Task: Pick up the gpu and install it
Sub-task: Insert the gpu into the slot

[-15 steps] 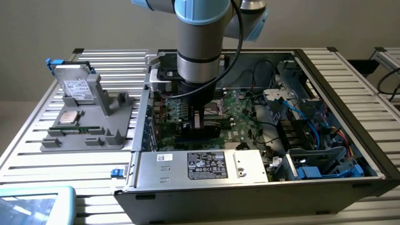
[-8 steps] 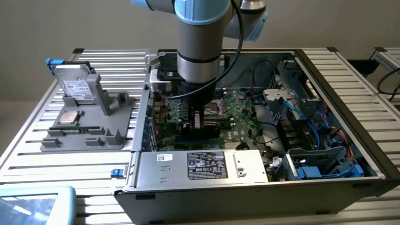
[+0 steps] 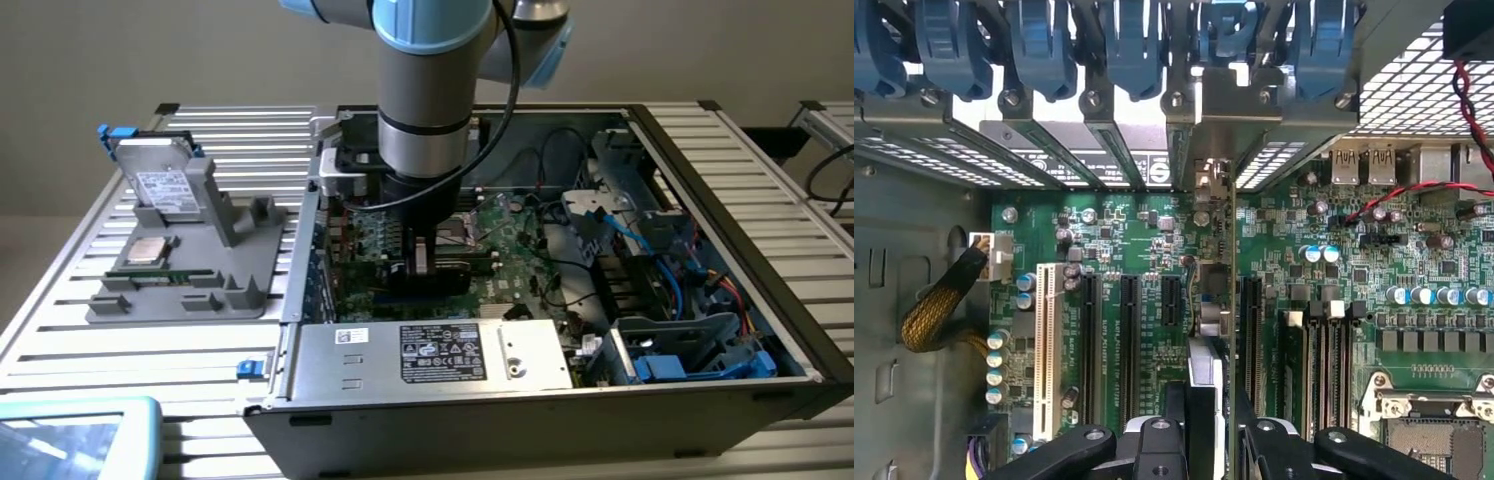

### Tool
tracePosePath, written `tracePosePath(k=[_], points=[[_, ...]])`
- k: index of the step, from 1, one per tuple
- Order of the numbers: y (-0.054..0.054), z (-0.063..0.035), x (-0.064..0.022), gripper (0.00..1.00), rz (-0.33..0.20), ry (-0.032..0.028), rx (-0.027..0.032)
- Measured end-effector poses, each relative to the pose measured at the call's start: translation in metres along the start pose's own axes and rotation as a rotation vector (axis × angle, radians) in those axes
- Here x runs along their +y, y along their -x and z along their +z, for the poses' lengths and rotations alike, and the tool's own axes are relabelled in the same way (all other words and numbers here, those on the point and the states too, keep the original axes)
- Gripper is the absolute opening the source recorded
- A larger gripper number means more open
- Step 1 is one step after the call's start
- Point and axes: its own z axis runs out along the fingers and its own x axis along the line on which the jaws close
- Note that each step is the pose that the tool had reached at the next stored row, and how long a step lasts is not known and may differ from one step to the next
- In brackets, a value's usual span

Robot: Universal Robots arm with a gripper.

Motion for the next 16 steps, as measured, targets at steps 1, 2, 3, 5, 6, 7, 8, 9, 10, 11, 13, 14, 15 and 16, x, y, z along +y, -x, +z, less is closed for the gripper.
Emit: tracePosePath(k=[1,2,3,5,6,7,8,9,10,11,13,14,15,16], points=[[0.0,0.0,0.0,0.27,0.0,0.0,0.0],[0.0,0.0,0.0,0.27,-0.001,0.0,0.0],[0.0,0.0,0.0,0.27,-0.001,0.0,0.0],[-0.0002,-0.0001,0.0,0.27,-0.003,0.0001,-0.0005],[-0.0002,0.0,0.0,0.27,-0.004,0.0,-0.0009],[-0.0003,0.0,0.0,0.27,-0.005,0.0,-0.0011],[-0.0003,0.0,0.0,0.27,-0.005,0.0,-0.0013],[-0.0004,0.0,0.0,0.27,-0.006,0.0,-0.0016],[-0.0006,0.0,0.0,0.27,-0.007,0.0,-0.0022],[-0.0006,-0.0001,0.0,0.27,-0.008,0.0001,-0.0028],[-0.0008,0.0,0.0,0.27,-0.01,0.0,-0.0042],[-0.0008,0.0,0.0,0.27,-0.01,-0.0001,-0.0047],[-0.0011,0.0,0.0,0.27,-0.011,0.0,-0.0053],[-0.0013,0.0,0.0,0.27,-0.012,0.0,-0.0061]])
